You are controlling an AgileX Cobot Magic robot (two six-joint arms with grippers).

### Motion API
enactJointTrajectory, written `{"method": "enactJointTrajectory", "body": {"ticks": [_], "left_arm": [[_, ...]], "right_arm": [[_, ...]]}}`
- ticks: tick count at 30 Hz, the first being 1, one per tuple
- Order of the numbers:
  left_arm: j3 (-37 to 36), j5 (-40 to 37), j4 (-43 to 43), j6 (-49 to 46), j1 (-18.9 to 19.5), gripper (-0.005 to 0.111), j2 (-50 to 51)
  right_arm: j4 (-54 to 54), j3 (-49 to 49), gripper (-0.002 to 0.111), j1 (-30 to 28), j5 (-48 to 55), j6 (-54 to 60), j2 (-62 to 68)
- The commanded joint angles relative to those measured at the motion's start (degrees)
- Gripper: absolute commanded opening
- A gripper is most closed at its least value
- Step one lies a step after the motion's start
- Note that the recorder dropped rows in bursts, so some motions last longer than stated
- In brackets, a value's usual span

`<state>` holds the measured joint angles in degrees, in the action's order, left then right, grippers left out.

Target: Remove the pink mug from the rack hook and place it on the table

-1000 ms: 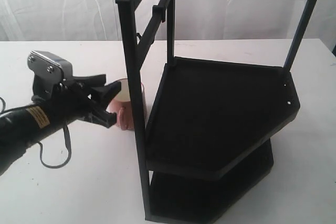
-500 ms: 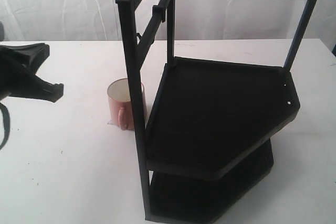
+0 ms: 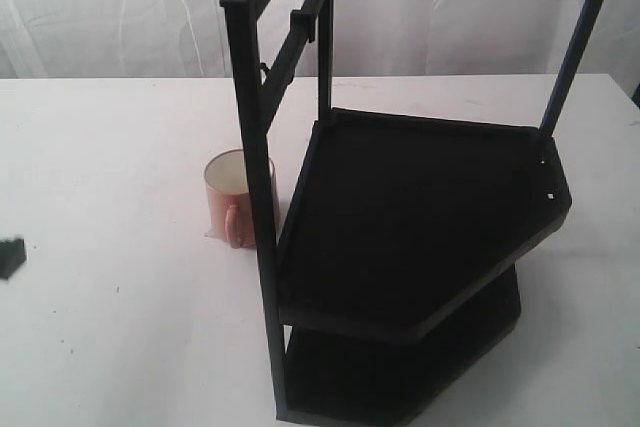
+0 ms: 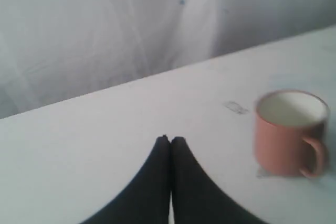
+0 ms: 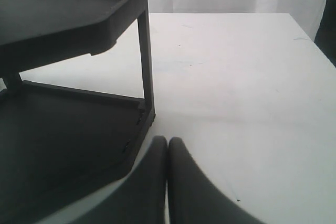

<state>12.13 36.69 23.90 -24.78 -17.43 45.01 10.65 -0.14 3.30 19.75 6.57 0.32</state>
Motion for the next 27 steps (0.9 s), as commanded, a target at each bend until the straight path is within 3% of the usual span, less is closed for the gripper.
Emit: {"method": "enactJointTrajectory", "body": {"ticks": [1,4,7,10,17,23,27], "left_arm": [[-2.5,-1.3,-33.5,27.5,-0.2,0.000,-4.4],[-2.5,4.8,-52.1,40.5,-0.2,0.000,-6.4],[-2.5,8.7,-62.8,41.9,-0.2,0.000,-7.7],[-2.5,12.1,-68.0,42.0,-0.2,0.000,-7.7],[-2.5,12.2,-69.0,42.0,-0.2,0.000,-7.7],[-2.5,-5.1,-65.0,42.3,-0.6,0.000,-7.7],[-2.5,-20.4,-67.9,51.5,0.1,0.000,-12.7]], "right_arm": [[0.0,0.1,0.000,0.1,-0.5,0.0,-0.3],[0.0,0.1,0.000,0.1,-0.5,0.0,-0.3],[0.0,0.1,0.000,0.1,-0.5,0.0,-0.3],[0.0,0.1,0.000,0.1,-0.5,0.0,-0.3],[0.0,0.1,0.000,0.1,-0.5,0.0,-0.3],[0.0,0.1,0.000,0.1,-0.5,0.0,-0.3],[0.0,0.1,0.000,0.1,-0.5,0.0,-0.3]]}}
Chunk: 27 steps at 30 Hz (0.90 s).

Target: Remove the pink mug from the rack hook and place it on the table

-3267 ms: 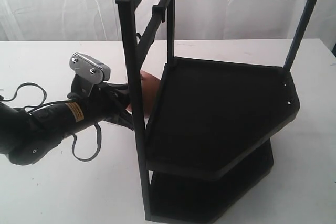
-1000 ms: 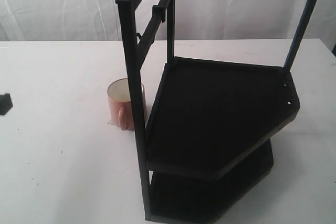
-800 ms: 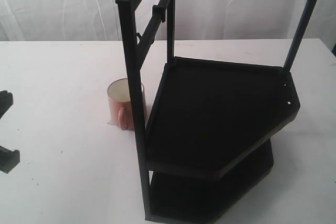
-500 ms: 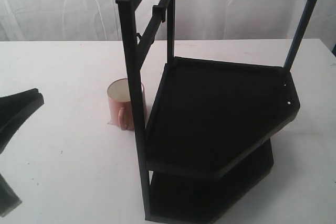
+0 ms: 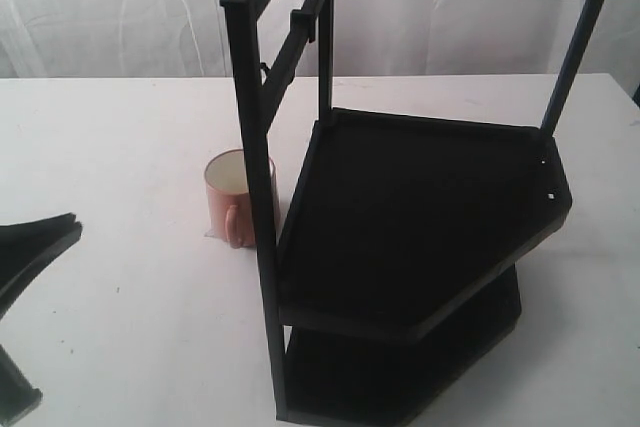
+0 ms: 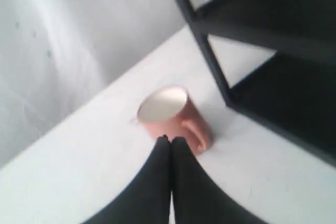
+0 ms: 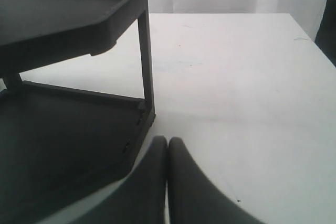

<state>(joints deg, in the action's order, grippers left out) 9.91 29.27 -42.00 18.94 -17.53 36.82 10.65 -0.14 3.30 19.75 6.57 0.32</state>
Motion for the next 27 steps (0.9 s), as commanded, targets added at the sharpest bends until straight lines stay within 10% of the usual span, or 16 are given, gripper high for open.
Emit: {"method": "enactJointTrajectory", "body": {"ticks": [1,17,27], "left_arm": [[-0.2,-16.3,-2.2,9.3,0.8,0.000,-6.5],[-9.9,-29.7,1.0,18.6,18.0,0.000,-32.4],[-9.9,-36.3,5.8,18.4,18.4,0.000,-36.8]], "right_arm": [[0.0,0.1,0.000,0.1,-0.5,0.0,-0.3],[0.0,0.1,0.000,0.1,-0.5,0.0,-0.3],[0.0,0.1,0.000,0.1,-0.5,0.0,-0.3]]}}
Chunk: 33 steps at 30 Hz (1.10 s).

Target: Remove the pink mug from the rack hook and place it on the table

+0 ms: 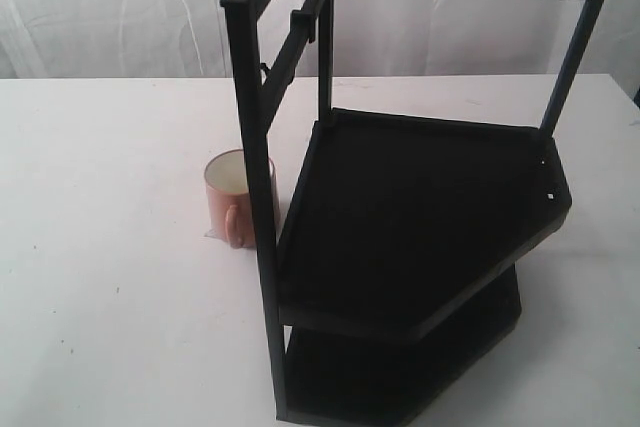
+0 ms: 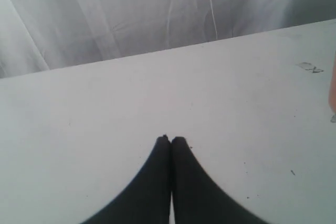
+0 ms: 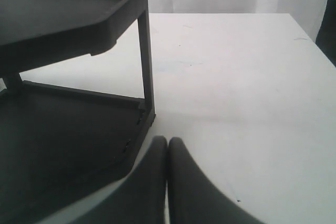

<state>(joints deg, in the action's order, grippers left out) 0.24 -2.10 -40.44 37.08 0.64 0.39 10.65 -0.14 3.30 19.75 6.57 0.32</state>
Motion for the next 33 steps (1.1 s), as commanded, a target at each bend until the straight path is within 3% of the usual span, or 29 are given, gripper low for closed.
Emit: {"method": "enactJointTrajectory", "body": {"ticks": [1,4,7,13,16,18,19,25,33], "left_arm": [[-0.2,-6.7,7.1,0.2,0.2,0.000,-0.4],[-0.2,-11.2,14.9,0.2,0.2,0.000,-0.4],[-0.2,-12.0,16.4,-1.3,0.2,0.000,-0.4],[-0.2,-2.7,18.7,-6.5,0.2,0.000,-0.4],[-0.2,-3.8,32.3,-27.0,0.3,0.000,-0.4],[-0.2,-10.1,48.2,-47.4,0.4,0.000,-0.4],[-0.2,-13.1,49.6,-52.0,0.4,0.000,-0.4],[-0.2,-14.8,47.9,-52.2,0.4,0.000,-0.4],[-0.2,-10.8,47.4,-52.2,0.4,0.000,-0.4]], "right_arm": [[0.0,0.1,0.000,0.1,-0.5,0.0,-0.3],[0.0,0.1,0.000,0.1,-0.5,0.0,-0.3],[0.0,0.1,0.000,0.1,-0.5,0.0,-0.3],[0.0,0.1,0.000,0.1,-0.5,0.0,-0.3],[0.0,0.1,0.000,0.1,-0.5,0.0,-0.3],[0.0,0.1,0.000,0.1,-0.5,0.0,-0.3],[0.0,0.1,0.000,0.1,-0.5,0.0,-0.3],[0.0,0.1,0.000,0.1,-0.5,0.0,-0.3],[0.0,0.1,0.000,0.1,-0.5,0.0,-0.3]]}}
